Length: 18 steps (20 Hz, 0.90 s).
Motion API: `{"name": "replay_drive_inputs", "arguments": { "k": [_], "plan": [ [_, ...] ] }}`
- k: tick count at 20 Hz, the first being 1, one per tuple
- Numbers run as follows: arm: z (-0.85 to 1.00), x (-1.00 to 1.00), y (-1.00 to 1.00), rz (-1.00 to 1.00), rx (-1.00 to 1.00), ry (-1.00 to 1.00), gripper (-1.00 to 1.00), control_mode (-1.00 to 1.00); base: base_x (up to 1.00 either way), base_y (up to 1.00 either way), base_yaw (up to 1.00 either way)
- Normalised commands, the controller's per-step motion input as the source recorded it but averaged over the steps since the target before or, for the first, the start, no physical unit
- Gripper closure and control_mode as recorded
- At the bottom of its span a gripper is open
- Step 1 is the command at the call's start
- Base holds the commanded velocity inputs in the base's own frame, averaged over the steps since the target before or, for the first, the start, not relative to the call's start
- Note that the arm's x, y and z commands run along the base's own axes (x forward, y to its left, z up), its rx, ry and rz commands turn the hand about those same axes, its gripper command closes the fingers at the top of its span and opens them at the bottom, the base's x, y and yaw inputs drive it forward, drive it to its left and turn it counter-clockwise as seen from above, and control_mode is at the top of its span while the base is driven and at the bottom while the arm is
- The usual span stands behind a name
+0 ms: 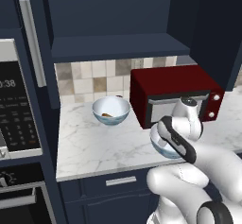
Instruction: Pick both bowls and place them on the counter. Then place the chicken drumstick in one bowl and place the bread in the other bowl.
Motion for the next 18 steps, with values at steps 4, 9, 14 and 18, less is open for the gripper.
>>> {"name": "replay_drive_inputs", "arguments": {
  "k": [4,9,14,18],
  "plan": [
    [-0.17,0.14,-0.13,-0.05,0.01,0.06,1.0,-1.0,0.0,0.0,0.0],
    [-0.24,0.14,-0.02,-0.04,0.04,0.04,1.0,-1.0,0.0,0.0,0.0],
    [-0.17,0.09,-0.02,-0.03,0.03,0.01,1.0,-1.0,0.0,0.0,0.0],
    [-0.12,0.0,-0.01,-0.04,0.02,0.04,-1.0,-1.0,0.0,0.0,0.0]
  ]
}}
